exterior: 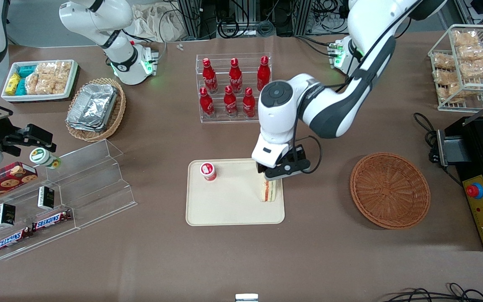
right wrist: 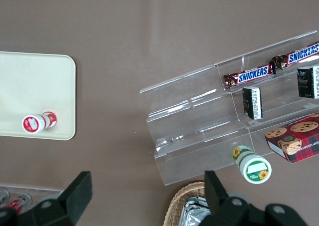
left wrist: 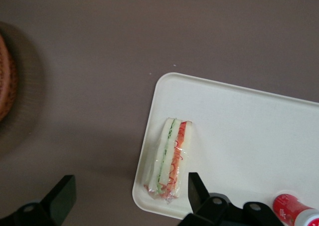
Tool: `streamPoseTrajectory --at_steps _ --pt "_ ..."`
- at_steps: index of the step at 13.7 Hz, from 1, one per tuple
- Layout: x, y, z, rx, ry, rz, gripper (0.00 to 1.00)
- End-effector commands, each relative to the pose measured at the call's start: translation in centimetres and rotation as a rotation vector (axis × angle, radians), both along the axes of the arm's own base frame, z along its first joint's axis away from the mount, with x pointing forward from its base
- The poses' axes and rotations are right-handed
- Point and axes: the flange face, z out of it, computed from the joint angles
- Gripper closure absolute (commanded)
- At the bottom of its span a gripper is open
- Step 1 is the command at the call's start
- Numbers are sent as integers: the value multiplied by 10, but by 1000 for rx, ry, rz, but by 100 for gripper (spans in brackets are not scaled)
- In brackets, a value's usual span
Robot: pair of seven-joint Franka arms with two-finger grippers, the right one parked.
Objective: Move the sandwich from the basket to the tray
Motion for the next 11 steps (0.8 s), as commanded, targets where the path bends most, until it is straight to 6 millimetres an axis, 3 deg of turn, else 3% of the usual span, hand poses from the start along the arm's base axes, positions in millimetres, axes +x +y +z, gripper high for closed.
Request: streamPoseTrajectory --at_steps 1,4,6,8,11 --pt "6 25 24 -18 0 62 0" --pt "21 41 55 -77 -7 108 0" --pt "30 62 75 -106 -11 126 0" --pt "32 85 107 -155 -16 125 0" --pt "28 114 128 -139 56 65 0"
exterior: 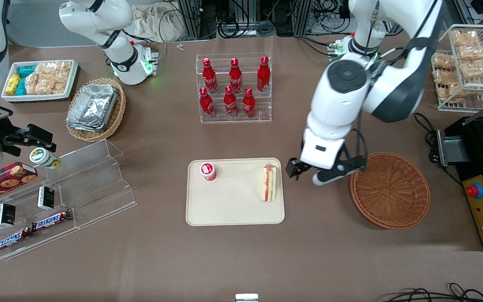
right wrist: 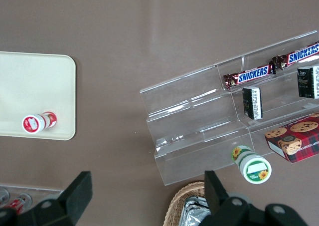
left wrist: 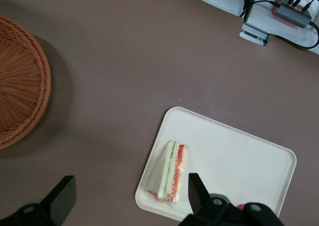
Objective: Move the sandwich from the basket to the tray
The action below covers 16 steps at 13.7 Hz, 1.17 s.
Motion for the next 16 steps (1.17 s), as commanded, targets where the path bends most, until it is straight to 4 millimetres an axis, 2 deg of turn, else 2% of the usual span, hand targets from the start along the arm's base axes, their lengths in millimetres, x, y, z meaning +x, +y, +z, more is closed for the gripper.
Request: streamPoseTrajectory --at_steps 1,6,10,12,13,14,16 --pt "-14 27 27 12 73 -87 0" --pt "-28 123 67 69 225 -289 0" --pt "-42 227 103 88 272 -445 0" --pt "-49 263 115 89 263 -464 0" --pt "-49 299 115 80 277 -418 0" --pt "-54 298 120 79 281 -448 0" --pt "-60 309 123 74 300 -436 0"
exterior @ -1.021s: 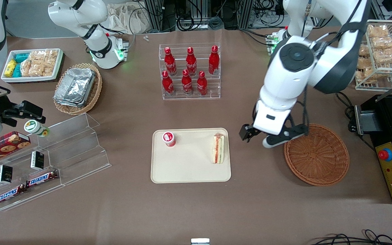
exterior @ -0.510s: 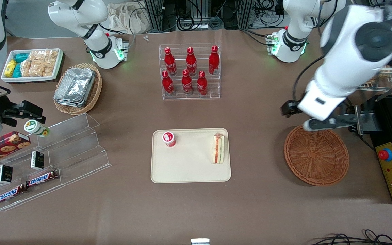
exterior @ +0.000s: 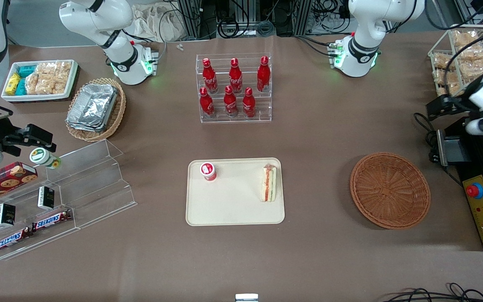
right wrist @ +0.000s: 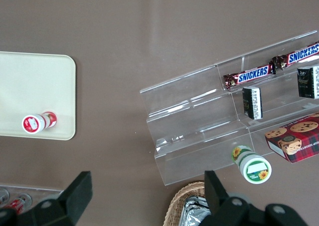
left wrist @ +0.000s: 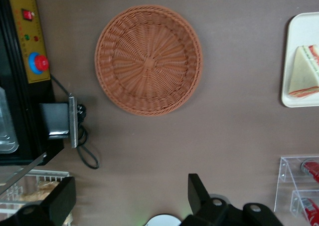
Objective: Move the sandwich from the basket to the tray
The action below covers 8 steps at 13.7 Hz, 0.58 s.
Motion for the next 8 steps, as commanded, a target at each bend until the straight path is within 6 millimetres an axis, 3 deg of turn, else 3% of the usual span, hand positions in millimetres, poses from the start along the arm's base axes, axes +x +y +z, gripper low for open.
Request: streamPoseTrajectory --at_steps 1,3,8 --pt "-16 -1 4 -12 33 -15 0" --pt "-22 0 3 -14 44 -15 0" --pt "-15 -26 -5 19 49 -63 0"
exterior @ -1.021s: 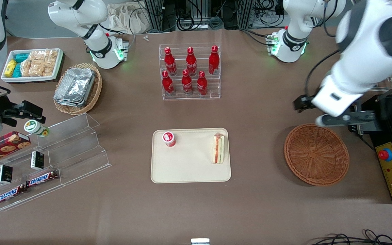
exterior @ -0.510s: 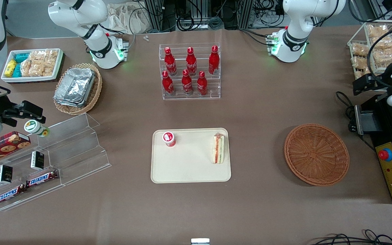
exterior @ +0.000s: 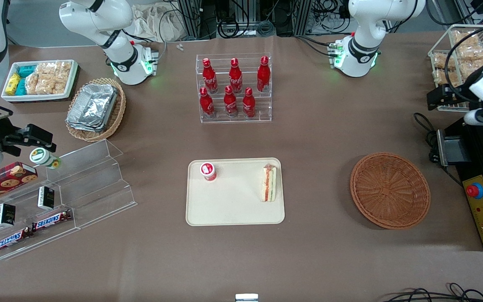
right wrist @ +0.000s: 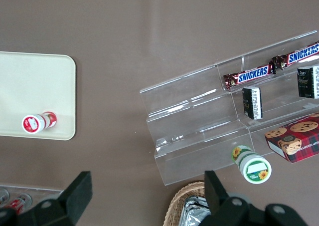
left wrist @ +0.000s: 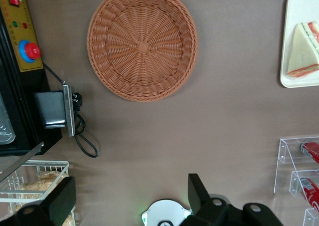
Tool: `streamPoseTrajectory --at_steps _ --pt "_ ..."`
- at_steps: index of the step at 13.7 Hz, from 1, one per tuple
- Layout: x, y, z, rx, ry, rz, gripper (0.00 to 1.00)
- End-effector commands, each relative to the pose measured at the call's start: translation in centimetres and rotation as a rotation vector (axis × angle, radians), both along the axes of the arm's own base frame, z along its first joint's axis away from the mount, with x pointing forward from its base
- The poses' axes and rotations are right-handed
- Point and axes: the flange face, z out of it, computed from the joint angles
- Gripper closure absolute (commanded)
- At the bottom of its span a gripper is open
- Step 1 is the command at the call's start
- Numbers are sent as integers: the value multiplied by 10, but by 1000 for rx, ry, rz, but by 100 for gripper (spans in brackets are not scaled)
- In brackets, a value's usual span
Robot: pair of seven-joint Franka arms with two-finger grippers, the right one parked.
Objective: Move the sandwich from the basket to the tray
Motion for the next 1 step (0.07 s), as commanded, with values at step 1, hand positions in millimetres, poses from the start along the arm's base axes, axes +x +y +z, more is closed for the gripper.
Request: streamPoseTrajectory --at_steps 1 --pt "-4 -2 0 17 2 -13 0"
